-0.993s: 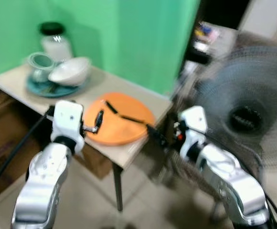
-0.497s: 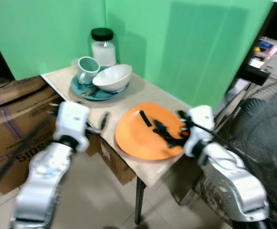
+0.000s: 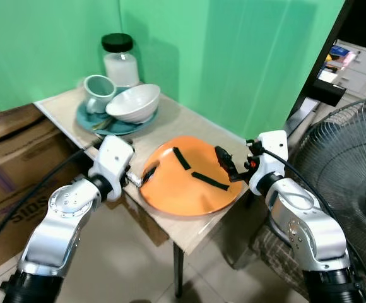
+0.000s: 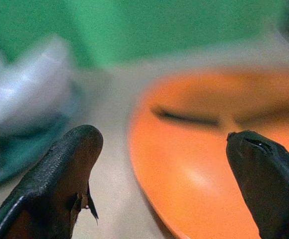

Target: Setting the table

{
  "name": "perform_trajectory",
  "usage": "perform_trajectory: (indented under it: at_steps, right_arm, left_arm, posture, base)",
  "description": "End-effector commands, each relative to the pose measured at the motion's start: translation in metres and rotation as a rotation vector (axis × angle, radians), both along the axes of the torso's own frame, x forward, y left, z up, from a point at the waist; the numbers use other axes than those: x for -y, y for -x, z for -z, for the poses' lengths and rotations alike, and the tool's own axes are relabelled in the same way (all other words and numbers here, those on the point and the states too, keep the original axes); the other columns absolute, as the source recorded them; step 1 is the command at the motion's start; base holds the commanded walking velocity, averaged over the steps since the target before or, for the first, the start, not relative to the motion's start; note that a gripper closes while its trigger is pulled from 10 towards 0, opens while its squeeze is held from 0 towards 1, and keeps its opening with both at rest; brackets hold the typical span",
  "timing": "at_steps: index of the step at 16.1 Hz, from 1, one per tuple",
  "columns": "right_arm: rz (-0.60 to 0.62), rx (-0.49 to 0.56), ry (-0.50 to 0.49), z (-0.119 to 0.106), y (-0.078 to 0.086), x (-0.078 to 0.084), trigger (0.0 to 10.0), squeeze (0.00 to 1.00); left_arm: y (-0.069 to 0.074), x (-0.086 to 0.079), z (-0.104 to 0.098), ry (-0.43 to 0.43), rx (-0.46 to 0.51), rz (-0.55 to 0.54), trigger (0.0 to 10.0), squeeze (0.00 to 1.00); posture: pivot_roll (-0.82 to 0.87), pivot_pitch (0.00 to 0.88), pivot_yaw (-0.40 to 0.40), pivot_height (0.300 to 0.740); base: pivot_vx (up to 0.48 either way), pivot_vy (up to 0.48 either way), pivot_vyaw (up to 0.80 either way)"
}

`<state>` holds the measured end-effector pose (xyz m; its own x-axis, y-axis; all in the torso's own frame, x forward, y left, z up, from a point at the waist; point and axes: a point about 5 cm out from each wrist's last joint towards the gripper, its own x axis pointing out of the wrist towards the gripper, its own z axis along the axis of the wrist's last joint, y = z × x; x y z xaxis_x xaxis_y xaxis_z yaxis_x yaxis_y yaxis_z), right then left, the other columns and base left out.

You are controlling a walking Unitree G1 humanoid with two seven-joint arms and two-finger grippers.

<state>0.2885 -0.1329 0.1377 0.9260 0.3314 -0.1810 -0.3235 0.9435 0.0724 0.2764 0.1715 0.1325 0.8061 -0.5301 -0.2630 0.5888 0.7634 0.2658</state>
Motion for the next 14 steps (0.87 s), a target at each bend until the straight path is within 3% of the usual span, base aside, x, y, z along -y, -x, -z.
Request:
perform_trajectory:
  at_steps: [1,7,9,10,11,14]
  right_arm:
    - [0.031,0.013,0.011,-0.003,-0.003,0.010,10.0,1.00]
    - [0.011,-0.032,0.047,0.005,0.001,0.014,10.0,1.00]
    - [0.004,-0.051,0.055,0.006,0.000,0.015,10.0,1.00]
    - [-0.016,-0.101,0.039,0.009,0.000,0.016,10.0,0.70]
    - [-0.045,-0.169,0.018,0.013,0.002,0.017,10.0,0.00]
    - [-0.104,-0.272,-0.058,0.015,0.005,0.019,10.0,0.00]
  left_arm:
    - [-0.001,0.001,0.006,-0.040,-0.029,0.083,10.0,0.00]
    - [0.001,-0.024,0.045,-0.164,-0.111,0.061,10.0,0.00]
    - [0.004,-0.025,0.047,-0.164,-0.112,0.065,10.0,0.00]
    - [0.005,-0.026,0.049,-0.163,-0.109,0.053,10.0,0.00]
    - [0.007,-0.027,0.053,-0.163,-0.108,0.044,10.0,0.00]
    - [0.011,-0.026,0.061,-0.174,-0.112,0.044,10.0,0.00]
  posture:
    - [0.12,0.000,0.021,0.740]
    - [0.10,0.000,0.041,0.740]
    - [0.10,0.000,0.039,0.740]
    - [0.10,0.000,0.036,0.740]
    - [0.10,0.000,0.033,0.740]
    - [0.11,0.000,0.028,0.740]
  base:
    - [0.000,0.000,0.00]
    - [0.000,0.000,0.00]
    - [0.000,0.000,0.00]
    - [0.000,0.000,0.00]
    - [0.000,0.000,0.00]
    - [0.000,0.000,0.00]
